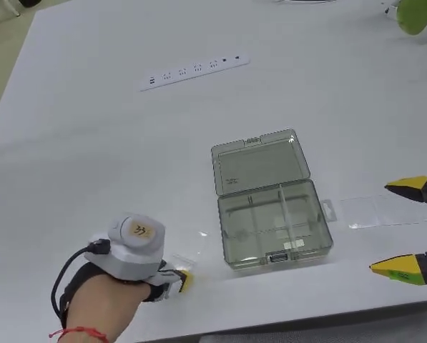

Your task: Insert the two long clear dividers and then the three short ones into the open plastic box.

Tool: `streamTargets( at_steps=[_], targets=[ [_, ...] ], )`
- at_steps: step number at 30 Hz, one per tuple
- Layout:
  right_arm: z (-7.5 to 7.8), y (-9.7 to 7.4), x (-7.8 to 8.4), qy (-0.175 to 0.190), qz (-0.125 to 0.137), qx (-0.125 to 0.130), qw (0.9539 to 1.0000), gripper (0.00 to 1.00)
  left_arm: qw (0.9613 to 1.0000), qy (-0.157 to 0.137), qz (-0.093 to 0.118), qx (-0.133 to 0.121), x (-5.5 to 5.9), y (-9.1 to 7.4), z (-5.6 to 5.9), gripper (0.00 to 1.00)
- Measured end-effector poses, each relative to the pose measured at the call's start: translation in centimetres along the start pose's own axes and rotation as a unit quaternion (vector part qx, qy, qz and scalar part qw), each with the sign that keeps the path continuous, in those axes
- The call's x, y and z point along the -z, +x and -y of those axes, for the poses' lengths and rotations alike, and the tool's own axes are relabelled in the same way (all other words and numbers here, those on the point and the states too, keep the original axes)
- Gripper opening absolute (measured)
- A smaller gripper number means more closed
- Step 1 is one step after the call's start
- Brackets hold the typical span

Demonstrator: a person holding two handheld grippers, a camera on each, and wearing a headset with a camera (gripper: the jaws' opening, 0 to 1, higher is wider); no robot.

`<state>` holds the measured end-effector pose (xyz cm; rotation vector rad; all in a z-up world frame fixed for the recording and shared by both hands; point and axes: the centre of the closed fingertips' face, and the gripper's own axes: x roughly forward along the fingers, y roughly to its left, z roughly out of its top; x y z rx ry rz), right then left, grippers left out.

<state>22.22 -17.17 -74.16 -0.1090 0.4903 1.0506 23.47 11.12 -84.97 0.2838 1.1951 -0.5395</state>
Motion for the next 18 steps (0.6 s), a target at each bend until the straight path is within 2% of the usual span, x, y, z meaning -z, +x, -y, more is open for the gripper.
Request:
streamTargets(
  at_steps=[8,12,18],
  targets=[
    [-0.2,0.1,-0.2,-0.004,-0.003,0.0,1.0,0.75,0.9991,-0.033,0.02,0.02,-0.2,-0.2,0.3,0.3],
    [-0.4,0.0,-0.4,-0.007,-0.004,0.0,1.0,0.75,0.9973,-0.054,0.04,0.028,-0.5,-0.9,0.3,0.3],
    [-0.9,0.2,-1.1,-0.013,-0.007,-0.001,0.9999,0.75,0.9904,-0.094,0.087,0.052,-2.0,-2.5,0.6,0.3]
  ],
)
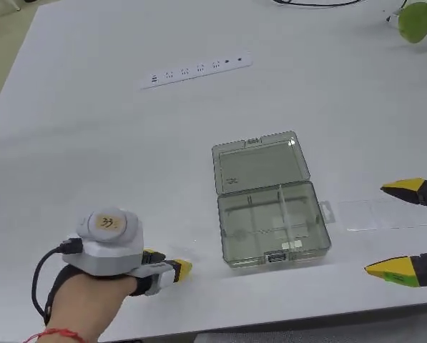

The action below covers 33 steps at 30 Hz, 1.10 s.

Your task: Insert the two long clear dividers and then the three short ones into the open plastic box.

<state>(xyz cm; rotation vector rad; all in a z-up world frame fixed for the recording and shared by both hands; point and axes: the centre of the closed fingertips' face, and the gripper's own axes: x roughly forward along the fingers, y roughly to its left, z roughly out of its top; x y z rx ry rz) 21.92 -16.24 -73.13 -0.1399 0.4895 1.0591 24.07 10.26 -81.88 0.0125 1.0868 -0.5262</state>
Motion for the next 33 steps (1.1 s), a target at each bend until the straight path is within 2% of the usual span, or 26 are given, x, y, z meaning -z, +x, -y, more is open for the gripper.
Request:
streamTargets(
  at_steps=[4,6,11,13,15,16,17,19,23,24,25,27,30,33],
  targets=[
    [-0.4,0.2,-1.0,-0.003,0.004,-0.002,1.0,0.74,0.9995,-0.012,0.028,0.012,-1.2,-0.9,0.6,0.3],
    [-0.7,0.4,-2.0,0.003,0.011,-0.003,0.9999,0.74,0.998,-0.022,0.053,0.027,-2.1,-1.6,1.3,0.3],
    [-1.2,0.9,-4.2,0.013,0.027,-0.002,0.9996,0.72,0.9939,-0.034,0.092,0.051,-3.8,-3.0,3.0,0.3],
    [-1.4,1.1,-5.1,0.023,0.028,-0.002,0.9994,0.7,0.991,-0.039,0.11,0.066,-4.6,-3.5,3.8,0.3],
    [-1.5,1.4,-6.3,0.028,0.037,0.002,0.9989,0.68,0.9859,-0.044,0.134,0.09,-5.7,-4.1,5.0,0.3],
    [-1.6,1.5,-6.7,0.04,0.038,0.003,0.9985,0.67,0.9839,-0.046,0.143,0.097,-6.1,-4.4,5.4,0.3],
    [-1.6,1.7,-6.9,0.066,0.029,0.006,0.9974,0.67,0.9817,-0.05,0.151,0.105,-6.5,-4.7,6.0,0.3],
    [-1.5,1.9,-8.1,0.05,0.041,0.014,0.9978,0.65,0.978,-0.051,0.164,0.118,-7.2,-5.2,7.0,0.3],
    [-1.9,2.4,-10.7,0.065,0.071,0.018,0.9952,0.61,0.9717,-0.051,0.184,0.139,-8.3,-6.0,8.6,0.3],
    [-2.0,2.5,-11.0,0.066,0.07,0.018,0.9952,0.6,0.971,-0.051,0.186,0.141,-8.4,-6.1,8.7,0.3],
    [-2.1,2.8,-11.6,0.07,0.073,0.02,0.9947,0.59,0.9683,-0.05,0.193,0.151,-8.9,-6.4,9.5,0.3],
    [-2.4,3.2,-12.7,0.091,0.088,0.023,0.9917,0.57,0.9654,-0.048,0.202,0.158,-9.4,-6.6,10.1,0.3],
    [-3.2,3.8,-13.5,0.1,0.092,0.021,0.9906,0.48,0.9609,-0.045,0.214,0.169,-10.1,-7.0,11.1,0.3],
    [-3.6,4.5,-14.0,0.118,0.097,0.022,0.988,0.37,0.9584,-0.037,0.22,0.178,-10.5,-7.1,12.1,0.3]
  ],
)
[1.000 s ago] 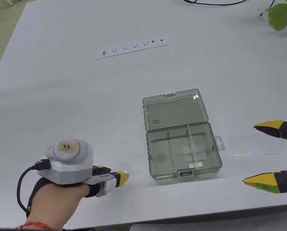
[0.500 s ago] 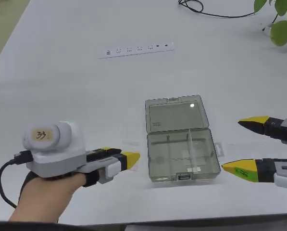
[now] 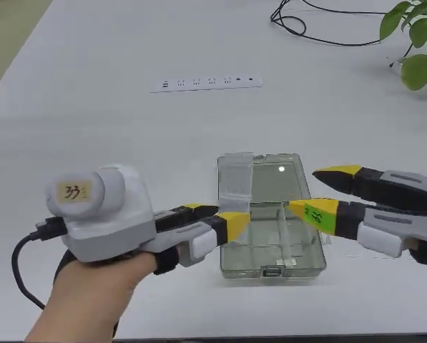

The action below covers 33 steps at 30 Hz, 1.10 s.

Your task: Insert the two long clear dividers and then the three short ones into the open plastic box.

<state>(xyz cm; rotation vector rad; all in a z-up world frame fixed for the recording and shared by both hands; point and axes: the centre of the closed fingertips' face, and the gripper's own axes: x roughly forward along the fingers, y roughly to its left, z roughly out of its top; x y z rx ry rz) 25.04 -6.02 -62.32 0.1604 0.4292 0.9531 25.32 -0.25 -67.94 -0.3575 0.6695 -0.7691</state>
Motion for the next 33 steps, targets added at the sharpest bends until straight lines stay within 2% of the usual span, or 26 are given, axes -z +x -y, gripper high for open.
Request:
streamTargets(
  at_steps=[3,4,6,13,16,21,28,33],
  targets=[
    [-0.2,0.7,0.2,0.01,-0.002,0.008,0.9999,0.3,0.9999,0.009,0.001,0.012,-0.1,0.4,0.9,0.3],
    [-0.1,1.0,0.5,0.019,-0.01,0.014,0.9997,0.28,0.9998,0.012,0.001,0.014,-0.1,0.5,1.2,0.3],
    [-0.2,1.4,0.8,0.028,-0.008,0.018,0.9994,0.27,0.9997,0.018,-0.001,0.019,0.0,0.7,1.6,0.3],
    [-0.4,2.0,1.7,0.057,-0.013,0.027,0.9979,0.18,0.9991,0.035,-0.002,0.026,-0.1,1.0,2.3,0.3],
    [-0.3,2.3,2.1,0.063,-0.018,0.032,0.9973,0.16,0.9981,0.057,-0.006,0.026,-0.1,1.1,2.6,0.3],
    [0.1,2.6,2.1,0.081,-0.013,0.04,0.9958,0.13,0.9965,0.081,-0.01,0.021,-0.2,1.1,2.6,0.3],
    [0.1,3.0,2.3,0.092,-0.014,0.049,0.9944,0.08,0.995,0.098,-0.011,0.012,-0.3,1.0,2.3,0.3],
    [0.2,3.2,2.3,0.109,-0.012,0.067,0.9917,0.07,0.9945,0.104,-0.009,0.003,-0.3,1.1,2.1,0.31]
  ],
)
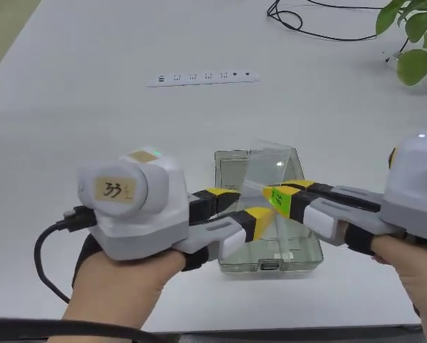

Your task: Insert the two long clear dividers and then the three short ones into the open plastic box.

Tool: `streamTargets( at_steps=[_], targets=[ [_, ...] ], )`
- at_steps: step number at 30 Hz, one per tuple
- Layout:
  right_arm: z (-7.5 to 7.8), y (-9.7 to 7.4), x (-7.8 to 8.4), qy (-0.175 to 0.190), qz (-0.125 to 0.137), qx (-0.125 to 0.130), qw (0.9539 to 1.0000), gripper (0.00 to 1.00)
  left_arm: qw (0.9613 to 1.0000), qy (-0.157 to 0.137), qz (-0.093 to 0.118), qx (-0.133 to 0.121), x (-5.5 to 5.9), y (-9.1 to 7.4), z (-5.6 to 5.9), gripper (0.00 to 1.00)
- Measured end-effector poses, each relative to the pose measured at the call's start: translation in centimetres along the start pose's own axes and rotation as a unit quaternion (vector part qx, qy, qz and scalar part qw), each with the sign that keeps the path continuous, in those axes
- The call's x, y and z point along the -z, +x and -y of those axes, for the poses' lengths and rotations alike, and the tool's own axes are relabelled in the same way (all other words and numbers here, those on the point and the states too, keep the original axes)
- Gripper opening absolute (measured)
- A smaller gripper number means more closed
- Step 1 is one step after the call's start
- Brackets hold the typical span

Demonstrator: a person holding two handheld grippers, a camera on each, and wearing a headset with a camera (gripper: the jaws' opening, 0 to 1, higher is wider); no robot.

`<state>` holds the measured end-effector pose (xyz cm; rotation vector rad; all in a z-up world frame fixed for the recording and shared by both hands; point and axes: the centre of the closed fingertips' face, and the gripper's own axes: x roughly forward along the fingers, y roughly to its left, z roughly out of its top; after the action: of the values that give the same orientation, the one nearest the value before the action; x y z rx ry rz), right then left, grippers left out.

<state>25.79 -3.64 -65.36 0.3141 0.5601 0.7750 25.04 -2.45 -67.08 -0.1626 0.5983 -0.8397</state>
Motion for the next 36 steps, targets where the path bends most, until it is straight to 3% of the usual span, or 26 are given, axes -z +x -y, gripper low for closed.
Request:
streamTargets(
  at_steps=[13,24,29,31,33,36],
  targets=[
    [-0.3,0.2,0.1,0.008,-0.006,0.01,0.9999,0.06,1.0,0.003,0.002,0.006,0.3,-0.1,0.1,0.33],
    [0.2,0.3,-0.4,0.026,-0.013,0.015,0.9995,0.06,0.9995,0.029,0.0,0.011,1.5,-1.3,-1.3,0.5],
    [0.9,0.9,-0.7,0.034,-0.027,0.022,0.9988,0.06,0.9981,0.06,-0.013,0.009,2.9,-2.2,-2.7,0.56],
    [1.1,1.1,-0.8,0.037,-0.033,0.027,0.9984,0.06,0.9976,0.066,-0.017,0.01,3.2,-2.4,-3.1,0.65],
    [1.3,1.3,-0.9,0.039,-0.041,0.031,0.9979,0.06,0.9959,0.087,-0.024,0.01,3.7,-2.7,-3.5,0.73],
    [1.9,1.7,-0.7,0.034,-0.064,0.045,0.9963,0.06,0.9931,0.11,-0.034,0.021,4.5,-3.0,-3.9,0.74]
  ],
)
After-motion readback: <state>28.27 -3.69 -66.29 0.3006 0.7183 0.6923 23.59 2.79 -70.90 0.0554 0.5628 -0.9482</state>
